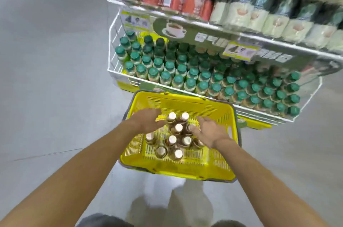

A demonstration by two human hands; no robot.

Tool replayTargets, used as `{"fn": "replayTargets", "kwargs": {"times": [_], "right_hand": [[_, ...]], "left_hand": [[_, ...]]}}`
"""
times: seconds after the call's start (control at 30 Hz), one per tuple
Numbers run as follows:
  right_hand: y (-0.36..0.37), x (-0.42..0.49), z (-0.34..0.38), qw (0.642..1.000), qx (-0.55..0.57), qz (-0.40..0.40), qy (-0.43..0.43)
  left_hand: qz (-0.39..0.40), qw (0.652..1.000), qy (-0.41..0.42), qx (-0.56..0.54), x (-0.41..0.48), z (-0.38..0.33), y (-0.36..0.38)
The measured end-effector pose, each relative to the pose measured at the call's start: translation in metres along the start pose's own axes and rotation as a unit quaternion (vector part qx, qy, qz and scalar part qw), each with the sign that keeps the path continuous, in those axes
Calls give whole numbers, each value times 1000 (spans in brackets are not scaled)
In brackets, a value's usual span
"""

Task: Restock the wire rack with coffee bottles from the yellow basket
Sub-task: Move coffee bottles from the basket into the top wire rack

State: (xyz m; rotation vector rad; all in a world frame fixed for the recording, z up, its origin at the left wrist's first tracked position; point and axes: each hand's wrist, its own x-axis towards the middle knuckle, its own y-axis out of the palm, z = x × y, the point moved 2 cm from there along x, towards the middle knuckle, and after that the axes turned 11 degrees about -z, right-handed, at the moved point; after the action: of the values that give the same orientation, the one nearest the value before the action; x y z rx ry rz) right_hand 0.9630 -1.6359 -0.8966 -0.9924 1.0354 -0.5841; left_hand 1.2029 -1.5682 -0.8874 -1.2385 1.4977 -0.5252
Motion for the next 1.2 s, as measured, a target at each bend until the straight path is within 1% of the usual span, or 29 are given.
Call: {"fn": "replayTargets", "kwargs": {"times": [0.13, 0.3, 0.4, 0.53, 0.6, 0.67, 0.73, 0.8, 0.87, 0.93, 1.03, 1.13, 1.2], "right_hand": [[54, 61, -8, 999, 26, -27, -1], [101, 104, -10, 995, 76, -67, -11], [107, 113, -9, 985, 120, -124, -8], [94, 106, -6, 968, 183, -172, -18], [70, 91, -6, 954, 232, -189, -20], [27, 66, -3, 939, 279, -199, -27], [-35, 35, 5, 927, 305, -213, -40], [-107, 4, 18, 922, 305, -234, -53], [-184, -30, 33, 918, 295, -256, -69], [-268, -71, 49, 913, 285, -279, -89], [-405, -138, 73, 911, 278, -289, -102], [-539, -201, 87, 893, 269, -341, -120], [-626, -241, 93, 879, 259, -378, -132]], "left_hand": [[-39, 998, 7, -48, 62, 7, 57], [-114, 988, 16, -106, 96, 17, 108], [-169, 974, 11, -154, 102, 17, 115], [-177, 953, 5, -245, 95, 6, 106], [-196, 938, 7, -284, 83, 1, 82], [-223, 921, 3, -318, 61, -7, 38], [-244, 905, -3, -348, 32, -24, -22], [-249, 891, 2, -379, -2, -48, -92], [-236, 883, 18, -406, -39, -79, -165], [-231, 878, 42, -416, -79, -111, -241], [-226, 879, 82, -412, -140, -160, -367], [-236, 880, 106, -398, -197, -207, -492], [-260, 881, 130, -374, -230, -243, -573]]}}
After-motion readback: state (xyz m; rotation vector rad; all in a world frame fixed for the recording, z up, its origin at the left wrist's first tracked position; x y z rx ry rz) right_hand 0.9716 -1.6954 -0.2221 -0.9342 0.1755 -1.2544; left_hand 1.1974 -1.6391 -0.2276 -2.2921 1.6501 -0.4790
